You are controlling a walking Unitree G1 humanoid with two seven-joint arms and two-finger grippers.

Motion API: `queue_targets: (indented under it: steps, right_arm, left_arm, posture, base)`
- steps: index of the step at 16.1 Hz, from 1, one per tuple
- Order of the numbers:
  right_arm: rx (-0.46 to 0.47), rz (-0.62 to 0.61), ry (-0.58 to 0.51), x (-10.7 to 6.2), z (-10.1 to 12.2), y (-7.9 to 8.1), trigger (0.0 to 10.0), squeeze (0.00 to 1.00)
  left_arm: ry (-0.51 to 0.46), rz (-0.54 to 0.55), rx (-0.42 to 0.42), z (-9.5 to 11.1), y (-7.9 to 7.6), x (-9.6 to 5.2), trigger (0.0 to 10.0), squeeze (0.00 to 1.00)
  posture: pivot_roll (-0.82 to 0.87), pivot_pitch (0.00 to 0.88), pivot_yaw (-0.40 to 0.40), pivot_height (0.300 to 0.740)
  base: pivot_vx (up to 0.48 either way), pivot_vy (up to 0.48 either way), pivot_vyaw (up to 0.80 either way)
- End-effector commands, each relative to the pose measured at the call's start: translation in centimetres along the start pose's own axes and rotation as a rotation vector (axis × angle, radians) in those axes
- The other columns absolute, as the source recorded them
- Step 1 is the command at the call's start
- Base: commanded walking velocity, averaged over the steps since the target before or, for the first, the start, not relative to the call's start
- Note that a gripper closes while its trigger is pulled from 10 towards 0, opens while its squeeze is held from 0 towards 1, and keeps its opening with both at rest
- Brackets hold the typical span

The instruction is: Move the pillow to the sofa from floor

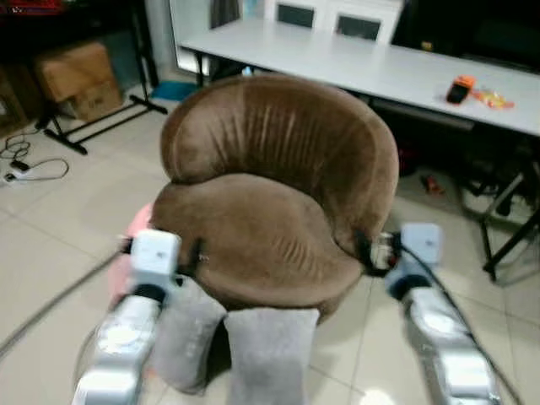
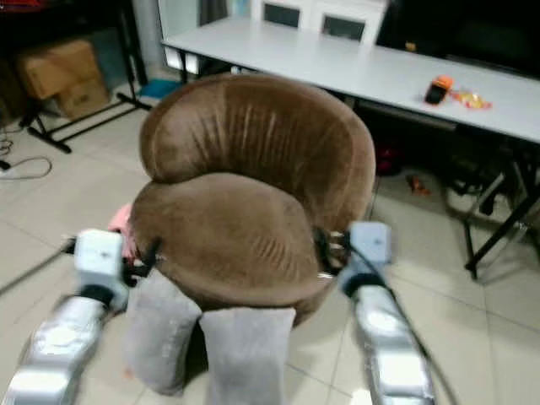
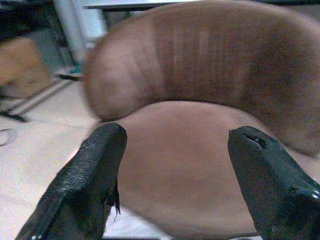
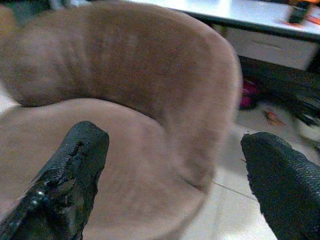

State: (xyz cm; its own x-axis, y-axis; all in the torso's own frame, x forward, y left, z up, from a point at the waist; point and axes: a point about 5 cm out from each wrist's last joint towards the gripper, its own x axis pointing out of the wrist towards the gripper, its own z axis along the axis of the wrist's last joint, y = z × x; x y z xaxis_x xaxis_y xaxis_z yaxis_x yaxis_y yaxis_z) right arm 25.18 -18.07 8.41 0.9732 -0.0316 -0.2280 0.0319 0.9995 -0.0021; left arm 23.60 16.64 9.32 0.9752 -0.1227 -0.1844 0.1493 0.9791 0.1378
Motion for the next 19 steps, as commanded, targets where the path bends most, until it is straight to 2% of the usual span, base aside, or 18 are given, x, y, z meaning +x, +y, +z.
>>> queue_targets:
  steps: [1,4,12,14,19]
  right_arm:
    - [0.019,0.006,-0.009,0.13,0.25,0.16,10.0,0.0]
    - [0.024,0.013,-0.01,0.23,0.31,0.29,10.0,0.0]
    - [0.049,0.024,-0.027,0.03,0.37,0.26,10.0,0.0]
    - [0.049,0.027,-0.026,-0.03,0.31,0.28,10.0,0.0]
    - [0.046,0.034,-0.023,0.04,0.2,0.35,10.0,0.0]
  left_arm:
    - [-0.022,-0.002,0.018,0.48,0.48,0.05,10.0,0.0]
    - [-0.034,0.008,0.01,0.67,0.68,0.22,10.0,0.0]
    - [0.012,0.01,0.017,0.07,0.5,-0.09,10.0,0.0]
    - [-0.005,0.005,0.041,-0.01,0.6,-0.1,10.0,0.0]
    - [-0.017,0.014,0.02,0.16,0.66,-0.09,10.0,0.0]
  posture:
    - [0.02,0.0,-0.059,0.74]
    - [0.02,0.0,-0.059,0.736]
    - [0.02,0.0,-0.059,0.651]
    - [0.02,0.0,-0.059,0.631]
    - [0.03,0.0,-0.063,0.576]
  base:
    - [0.289,0.0,0.0]
    - [0.084,0.0,0.0]
    - [0.0,0.0,0.0]
    - [0.0,0.0,0.0]
    - [0.0,0.0,0.0]
